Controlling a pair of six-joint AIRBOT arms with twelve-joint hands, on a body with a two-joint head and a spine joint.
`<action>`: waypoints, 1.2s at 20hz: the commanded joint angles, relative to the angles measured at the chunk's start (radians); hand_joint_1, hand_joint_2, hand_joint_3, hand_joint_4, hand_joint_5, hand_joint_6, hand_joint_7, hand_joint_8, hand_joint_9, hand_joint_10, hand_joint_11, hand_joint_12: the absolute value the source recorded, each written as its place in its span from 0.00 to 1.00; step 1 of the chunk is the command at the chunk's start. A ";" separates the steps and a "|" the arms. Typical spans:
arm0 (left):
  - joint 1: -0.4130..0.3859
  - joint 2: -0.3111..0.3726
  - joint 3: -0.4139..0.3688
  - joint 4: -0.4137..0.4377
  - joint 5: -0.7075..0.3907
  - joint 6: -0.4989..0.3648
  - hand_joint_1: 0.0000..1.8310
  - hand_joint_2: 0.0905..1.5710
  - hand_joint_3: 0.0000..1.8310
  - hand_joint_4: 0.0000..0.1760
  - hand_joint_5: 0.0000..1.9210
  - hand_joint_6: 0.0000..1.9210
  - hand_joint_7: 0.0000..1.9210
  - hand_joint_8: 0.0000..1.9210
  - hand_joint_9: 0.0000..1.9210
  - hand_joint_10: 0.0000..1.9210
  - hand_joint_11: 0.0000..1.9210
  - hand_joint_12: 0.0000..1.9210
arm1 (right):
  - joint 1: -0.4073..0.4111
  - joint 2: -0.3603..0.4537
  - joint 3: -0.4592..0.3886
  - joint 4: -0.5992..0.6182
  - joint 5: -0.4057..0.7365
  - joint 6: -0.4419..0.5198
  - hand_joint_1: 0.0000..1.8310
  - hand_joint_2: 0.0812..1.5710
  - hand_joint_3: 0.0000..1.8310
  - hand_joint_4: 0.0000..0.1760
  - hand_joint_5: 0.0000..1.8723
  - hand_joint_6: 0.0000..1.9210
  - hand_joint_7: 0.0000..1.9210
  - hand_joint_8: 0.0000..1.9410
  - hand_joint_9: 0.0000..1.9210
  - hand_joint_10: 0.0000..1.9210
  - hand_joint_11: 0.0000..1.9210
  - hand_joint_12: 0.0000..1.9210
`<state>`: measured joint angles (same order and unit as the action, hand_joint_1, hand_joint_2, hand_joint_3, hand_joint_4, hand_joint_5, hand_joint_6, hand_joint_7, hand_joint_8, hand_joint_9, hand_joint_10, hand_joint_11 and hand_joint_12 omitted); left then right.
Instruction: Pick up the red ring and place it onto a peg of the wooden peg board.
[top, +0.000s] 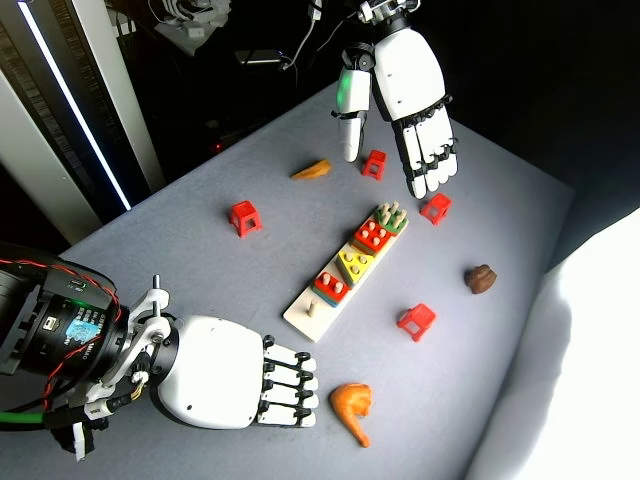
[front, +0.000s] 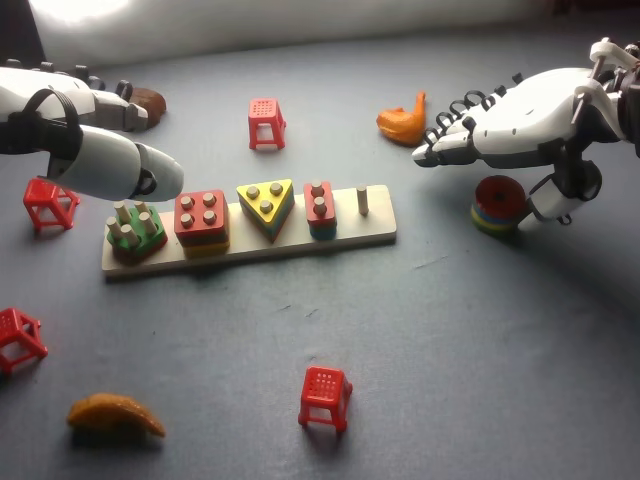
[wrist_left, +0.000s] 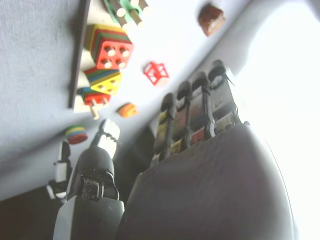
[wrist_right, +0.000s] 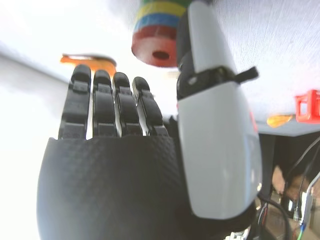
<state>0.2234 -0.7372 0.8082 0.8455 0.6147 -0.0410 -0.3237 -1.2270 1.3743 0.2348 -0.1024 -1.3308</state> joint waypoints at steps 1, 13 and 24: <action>-0.011 0.000 0.002 0.049 -0.036 0.004 0.00 0.81 0.00 0.00 0.04 0.00 0.02 0.00 0.00 0.00 0.00 0.00 | -0.003 -0.001 0.012 0.003 0.113 0.003 0.64 0.68 0.00 0.00 0.00 0.00 0.00 0.00 0.00 0.00 0.00 0.08; -0.014 -0.002 0.002 0.049 -0.036 0.004 0.00 0.81 0.00 0.00 0.03 0.00 0.02 0.00 0.01 0.00 0.01 0.00 | -0.033 -0.008 0.029 0.004 0.123 0.004 0.57 0.63 0.00 0.00 0.29 0.01 0.35 0.01 0.31 0.02 0.00 0.22; -0.014 -0.003 0.002 0.049 -0.036 0.004 0.00 0.81 0.00 0.00 0.04 0.00 0.02 0.00 0.01 0.00 0.01 0.01 | -0.030 -0.003 0.029 0.003 0.127 -0.012 0.66 0.62 0.00 0.00 0.51 0.01 0.55 0.01 0.51 0.02 0.00 0.28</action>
<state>0.2192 -0.7391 0.8082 0.8455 0.6147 -0.0410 -0.3557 -1.2392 1.4002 0.2428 -0.0189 -1.3331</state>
